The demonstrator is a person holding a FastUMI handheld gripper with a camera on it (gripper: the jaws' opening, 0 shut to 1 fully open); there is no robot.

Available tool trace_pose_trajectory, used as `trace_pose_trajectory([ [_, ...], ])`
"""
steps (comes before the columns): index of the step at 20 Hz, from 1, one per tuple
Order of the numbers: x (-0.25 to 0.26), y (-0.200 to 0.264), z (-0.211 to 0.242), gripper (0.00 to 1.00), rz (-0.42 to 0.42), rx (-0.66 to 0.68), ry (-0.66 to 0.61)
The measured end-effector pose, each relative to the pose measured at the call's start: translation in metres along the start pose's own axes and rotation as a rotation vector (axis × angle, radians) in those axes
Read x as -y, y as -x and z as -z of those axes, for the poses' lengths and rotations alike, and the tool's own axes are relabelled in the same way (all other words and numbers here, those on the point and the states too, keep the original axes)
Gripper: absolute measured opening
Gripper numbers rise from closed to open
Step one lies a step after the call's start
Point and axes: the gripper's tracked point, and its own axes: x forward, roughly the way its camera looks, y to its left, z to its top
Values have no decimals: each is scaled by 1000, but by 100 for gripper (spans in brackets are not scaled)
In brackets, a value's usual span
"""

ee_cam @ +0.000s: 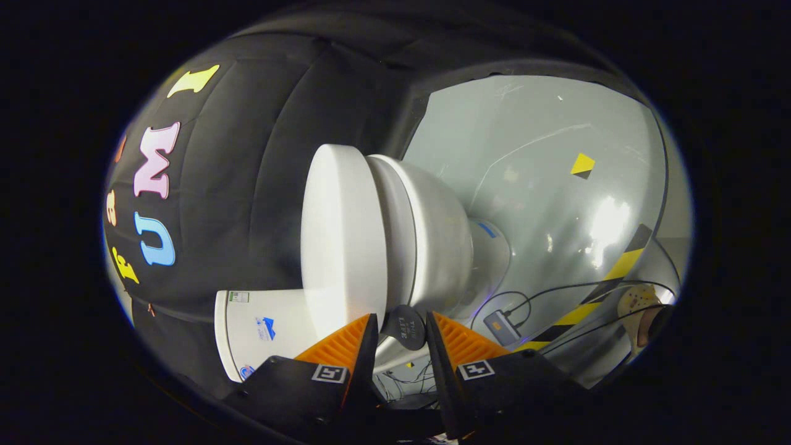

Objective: Open the toilet lid.

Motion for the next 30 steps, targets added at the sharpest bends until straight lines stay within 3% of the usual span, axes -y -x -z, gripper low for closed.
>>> trace_pose_trajectory([
  [4, 6, -24, 11, 50, -6, -18, -9],
  [5, 11, -36, 12, 40, -9, -13, -35],
  [7, 9, -14, 3, 19, -20, -15, -47],
  [13, 6, -12, 4, 19, -27, -26, -26],
  [17, -1, -8, 7, 15, 20, -12, 160],
  [21, -12, -4, 7, 14, 13, -13, 139],
  [26, -42, 13, 8, 14, 14, 15, 232],
  [30, -63, 23, 25, 14, 75, 65, 350],
])
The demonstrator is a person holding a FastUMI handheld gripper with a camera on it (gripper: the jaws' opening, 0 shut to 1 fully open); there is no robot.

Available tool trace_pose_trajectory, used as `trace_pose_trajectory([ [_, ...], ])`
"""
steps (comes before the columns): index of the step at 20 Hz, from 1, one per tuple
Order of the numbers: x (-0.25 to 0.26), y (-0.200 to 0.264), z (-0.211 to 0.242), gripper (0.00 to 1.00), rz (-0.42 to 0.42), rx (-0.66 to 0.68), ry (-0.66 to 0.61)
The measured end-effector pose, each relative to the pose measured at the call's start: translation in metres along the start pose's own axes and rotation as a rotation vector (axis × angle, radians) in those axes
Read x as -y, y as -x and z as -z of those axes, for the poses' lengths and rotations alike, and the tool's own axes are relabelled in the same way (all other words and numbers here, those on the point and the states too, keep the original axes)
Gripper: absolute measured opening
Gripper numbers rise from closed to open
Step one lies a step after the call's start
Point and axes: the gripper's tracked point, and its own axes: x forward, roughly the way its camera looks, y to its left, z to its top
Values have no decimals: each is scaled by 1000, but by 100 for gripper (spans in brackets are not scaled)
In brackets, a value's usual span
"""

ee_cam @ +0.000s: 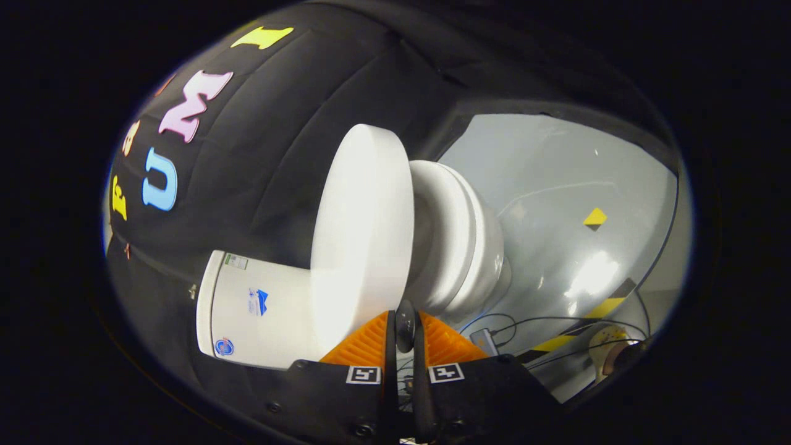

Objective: Open the toilet lid.

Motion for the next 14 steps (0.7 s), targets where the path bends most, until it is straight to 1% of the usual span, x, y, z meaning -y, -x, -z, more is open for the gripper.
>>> trace_pose_trajectory([
  [1, -6, 12, -16, 6, 18, 4, 34],
  [4, -29, 24, -17, 6, 46, 29, 131],
  [10, -86, 55, -18, 6, 68, 94, 349],
  [14, -118, 69, -11, 6, 86, 128, 460],
])
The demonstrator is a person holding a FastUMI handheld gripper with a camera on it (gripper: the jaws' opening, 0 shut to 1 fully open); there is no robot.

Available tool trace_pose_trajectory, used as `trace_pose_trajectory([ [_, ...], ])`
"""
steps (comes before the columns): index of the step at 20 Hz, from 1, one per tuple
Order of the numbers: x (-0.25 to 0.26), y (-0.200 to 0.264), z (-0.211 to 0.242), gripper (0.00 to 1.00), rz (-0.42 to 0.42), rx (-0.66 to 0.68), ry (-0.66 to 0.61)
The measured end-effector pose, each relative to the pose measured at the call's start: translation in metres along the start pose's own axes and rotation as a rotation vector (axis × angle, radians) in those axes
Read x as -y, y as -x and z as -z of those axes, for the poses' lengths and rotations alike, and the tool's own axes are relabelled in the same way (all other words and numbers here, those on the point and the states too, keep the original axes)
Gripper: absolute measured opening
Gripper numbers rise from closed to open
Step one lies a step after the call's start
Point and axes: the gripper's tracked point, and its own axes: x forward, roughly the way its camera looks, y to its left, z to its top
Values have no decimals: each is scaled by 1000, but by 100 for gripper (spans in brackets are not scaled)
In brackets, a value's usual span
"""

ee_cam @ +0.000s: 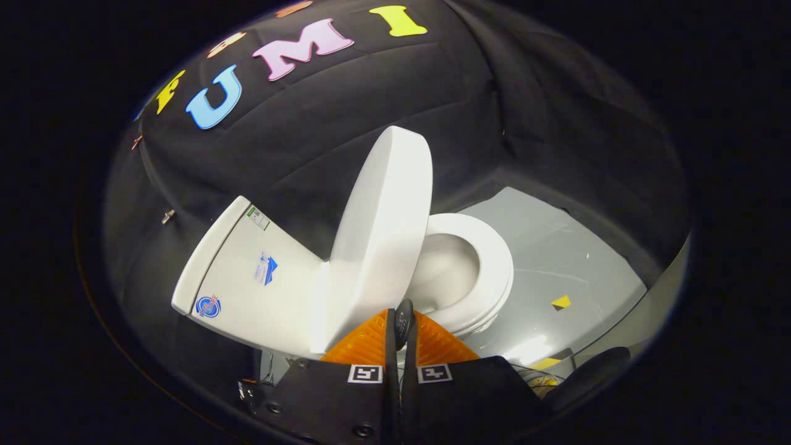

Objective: Open the toilet lid.

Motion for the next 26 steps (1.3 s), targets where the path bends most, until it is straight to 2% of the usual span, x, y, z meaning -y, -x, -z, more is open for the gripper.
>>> trace_pose_trajectory([
  [10, -79, 30, -12, 6, -27, 74, 199],
  [18, -156, 42, 0, 6, -76, 134, 362],
  [26, -211, 43, 20, 6, -147, 148, 441],
])
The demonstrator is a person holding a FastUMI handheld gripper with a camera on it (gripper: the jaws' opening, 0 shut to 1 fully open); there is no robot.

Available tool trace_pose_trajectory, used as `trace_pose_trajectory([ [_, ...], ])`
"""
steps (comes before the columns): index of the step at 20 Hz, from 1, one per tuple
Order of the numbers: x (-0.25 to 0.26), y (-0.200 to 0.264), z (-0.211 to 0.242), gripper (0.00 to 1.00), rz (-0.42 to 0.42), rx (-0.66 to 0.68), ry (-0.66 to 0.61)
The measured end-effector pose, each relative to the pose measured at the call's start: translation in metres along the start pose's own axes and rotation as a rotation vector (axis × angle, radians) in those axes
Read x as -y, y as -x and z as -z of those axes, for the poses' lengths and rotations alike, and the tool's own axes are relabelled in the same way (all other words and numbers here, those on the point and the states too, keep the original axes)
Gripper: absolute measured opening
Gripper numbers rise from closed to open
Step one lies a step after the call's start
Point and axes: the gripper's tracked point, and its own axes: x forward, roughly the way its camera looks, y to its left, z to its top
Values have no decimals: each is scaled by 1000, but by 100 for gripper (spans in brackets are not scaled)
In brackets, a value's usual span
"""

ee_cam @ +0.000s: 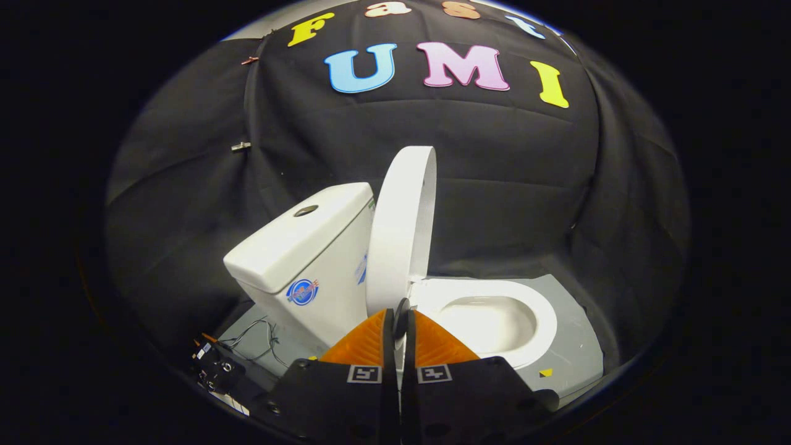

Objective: Open the toilet lid.

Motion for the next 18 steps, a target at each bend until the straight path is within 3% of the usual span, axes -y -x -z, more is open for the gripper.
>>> trace_pose_trajectory([
  [11, -52, -12, 2, 6, -84, -16, 43],
  [12, -55, -14, 1, 13, -100, -10, 44],
  [18, -74, -19, 5, 13, -129, -15, 80],
])
